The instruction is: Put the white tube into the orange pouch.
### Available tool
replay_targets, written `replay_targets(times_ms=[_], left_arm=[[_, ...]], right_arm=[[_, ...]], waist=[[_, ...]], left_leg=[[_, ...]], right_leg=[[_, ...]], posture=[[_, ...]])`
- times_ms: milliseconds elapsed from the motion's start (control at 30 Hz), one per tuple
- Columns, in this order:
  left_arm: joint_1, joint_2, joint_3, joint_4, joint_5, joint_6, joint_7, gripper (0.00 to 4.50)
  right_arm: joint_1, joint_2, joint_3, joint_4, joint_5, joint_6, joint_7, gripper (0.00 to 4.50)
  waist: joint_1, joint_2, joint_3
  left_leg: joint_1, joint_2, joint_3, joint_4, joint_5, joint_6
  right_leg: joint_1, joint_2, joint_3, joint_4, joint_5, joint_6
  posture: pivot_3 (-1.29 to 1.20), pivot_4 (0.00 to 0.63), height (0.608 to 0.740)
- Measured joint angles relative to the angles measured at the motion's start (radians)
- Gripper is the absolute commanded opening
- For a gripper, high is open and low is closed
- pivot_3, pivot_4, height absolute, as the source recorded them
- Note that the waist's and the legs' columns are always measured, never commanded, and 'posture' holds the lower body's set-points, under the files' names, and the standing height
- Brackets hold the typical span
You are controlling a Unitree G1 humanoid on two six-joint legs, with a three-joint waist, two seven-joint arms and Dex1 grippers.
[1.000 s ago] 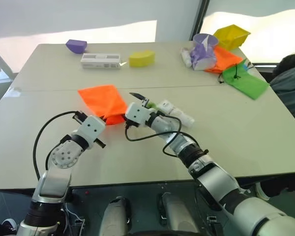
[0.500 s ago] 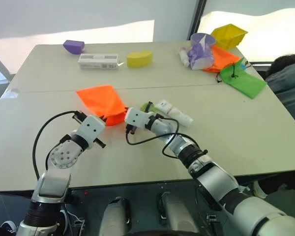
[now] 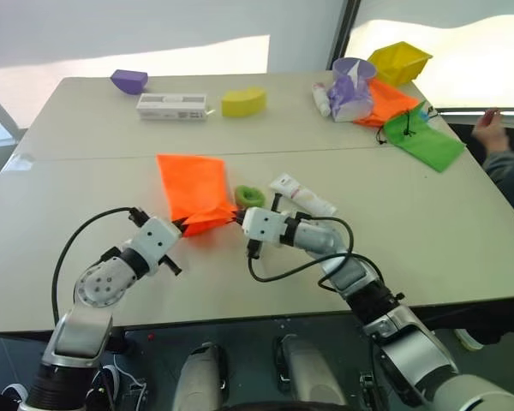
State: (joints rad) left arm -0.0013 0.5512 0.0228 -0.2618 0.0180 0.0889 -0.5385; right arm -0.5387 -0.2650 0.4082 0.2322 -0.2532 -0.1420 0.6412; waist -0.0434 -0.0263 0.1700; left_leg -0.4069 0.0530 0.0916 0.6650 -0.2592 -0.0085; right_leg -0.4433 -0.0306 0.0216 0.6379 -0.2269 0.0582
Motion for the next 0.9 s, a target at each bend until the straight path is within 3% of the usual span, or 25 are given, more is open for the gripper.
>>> replay_targets(times_ms=[133,233,567,900], left_arm=[[0.009,0.005,0.002,0.006,-0.048,-0.027,-0.032,0.0],[0.007,0.013,0.004,0.008,-0.06,-0.036,-0.042,0.0],[0.059,0.034,-0.007,-0.085,-0.175,0.031,-0.149,0.0],[0.038,-0.002,-0.048,-0.114,-0.201,0.079,-0.138,0.0]], right_arm=[[0.034,-0.039,-0.002,-0.117,0.033,0.088,0.069,0.02],[0.026,-0.015,-0.009,-0.106,0.028,0.116,0.029,0.02],[-0.064,0.004,-0.001,0.039,-0.02,0.019,-0.053,0.02],[-0.104,-0.023,0.001,0.117,-0.044,-0.06,-0.08,0.02]], waist=[[0.0,0.0,0.0],[-0.001,0.0,0.0],[0.001,0.0,0.0],[-0.001,0.0,0.0]], left_leg=[[0.0,0.0,0.0,0.0,0.0,0.0],[0.0,0.0,0.0,0.0,0.0,0.0],[-0.001,-0.001,0.002,0.0,0.0,0.0],[-0.001,-0.001,0.002,0.0,0.0,0.0]], right_leg=[[0.0,0.0,0.0,0.0,0.0,0.0],[0.0,0.0,0.001,0.0,0.0,0.0],[0.0,0.001,0.001,-0.004,0.0,0.0],[0.0,0.002,0.001,-0.004,0.0,0.0]], posture=[[0.0,0.15,0.74],[0.0,0.15,0.74],[0.0,0.15,0.74],[0.0,0.15,0.74]])
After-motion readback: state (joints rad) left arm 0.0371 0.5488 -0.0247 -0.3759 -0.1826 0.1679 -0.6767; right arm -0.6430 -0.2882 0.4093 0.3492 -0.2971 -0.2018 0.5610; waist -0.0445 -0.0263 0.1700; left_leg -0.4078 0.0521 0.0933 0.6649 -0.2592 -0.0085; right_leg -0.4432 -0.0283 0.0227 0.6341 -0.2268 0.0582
